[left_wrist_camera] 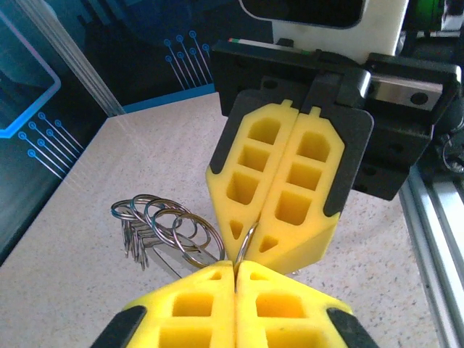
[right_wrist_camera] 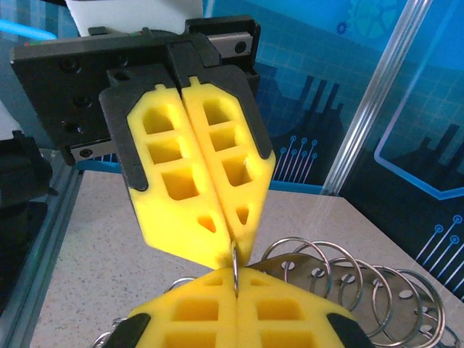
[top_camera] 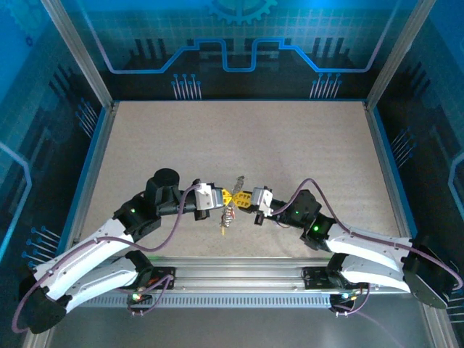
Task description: Put the keys on the keyring
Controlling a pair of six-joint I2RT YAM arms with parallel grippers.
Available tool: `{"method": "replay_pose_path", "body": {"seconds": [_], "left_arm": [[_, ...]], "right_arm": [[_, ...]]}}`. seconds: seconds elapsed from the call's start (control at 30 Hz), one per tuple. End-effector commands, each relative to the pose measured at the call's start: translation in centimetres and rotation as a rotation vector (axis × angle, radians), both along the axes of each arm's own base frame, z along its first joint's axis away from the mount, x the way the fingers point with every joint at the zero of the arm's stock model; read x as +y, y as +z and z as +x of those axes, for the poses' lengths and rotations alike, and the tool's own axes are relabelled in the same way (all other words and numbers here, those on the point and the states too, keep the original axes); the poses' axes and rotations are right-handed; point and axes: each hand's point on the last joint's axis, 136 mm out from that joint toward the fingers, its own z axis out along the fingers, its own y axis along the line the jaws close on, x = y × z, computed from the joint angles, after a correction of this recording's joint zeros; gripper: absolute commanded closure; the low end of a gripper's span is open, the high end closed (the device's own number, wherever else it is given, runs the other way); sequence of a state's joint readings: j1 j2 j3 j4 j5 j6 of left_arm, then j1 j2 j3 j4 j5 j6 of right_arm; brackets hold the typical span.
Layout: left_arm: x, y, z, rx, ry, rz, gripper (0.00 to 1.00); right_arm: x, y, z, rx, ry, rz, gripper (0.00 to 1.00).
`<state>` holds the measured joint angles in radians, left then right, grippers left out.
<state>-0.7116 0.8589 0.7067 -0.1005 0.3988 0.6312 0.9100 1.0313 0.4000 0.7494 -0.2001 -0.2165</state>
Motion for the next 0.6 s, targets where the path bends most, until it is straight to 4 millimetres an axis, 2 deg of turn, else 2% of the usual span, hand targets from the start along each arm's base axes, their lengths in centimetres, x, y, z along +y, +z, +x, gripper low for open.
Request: {"method": "replay_pose_path", "body": {"seconds": [0.0, 0.17, 0.33, 0.43, 0.57], "left_arm": [[-0.3, 1.5, -0.5, -0.043, -0.046, -0.004, 0.98], [-0.2, 1.4, -0.9, -0.061, -0.067, 0.012, 1.00], [0.2, 0.7, -0.9, -0.076, -0.063, 0.062, 1.00], [0.6, 0.3, -0.7, -0.076, -0.053, 0.100, 1.00], [0.7, 0.1, -0.6, -0.080, -0.050, 0.125, 1.00]], "right_arm": [[0.0, 2.3, -0.2, -0.073, 0.010, 0.028, 1.00], [-0.1, 1.6, 0.0, -0.078, -0.001, -0.025, 1.00], [-0.1, 0.9, 0.3, -0.077, -0.011, -0.100, 0.89], [0.0, -0.1, 0.1, -0.080, 0.022, -0.180, 0.88], [-0.1, -0.3, 0.3, -0.084, 0.038, -0.204, 0.87]]}}
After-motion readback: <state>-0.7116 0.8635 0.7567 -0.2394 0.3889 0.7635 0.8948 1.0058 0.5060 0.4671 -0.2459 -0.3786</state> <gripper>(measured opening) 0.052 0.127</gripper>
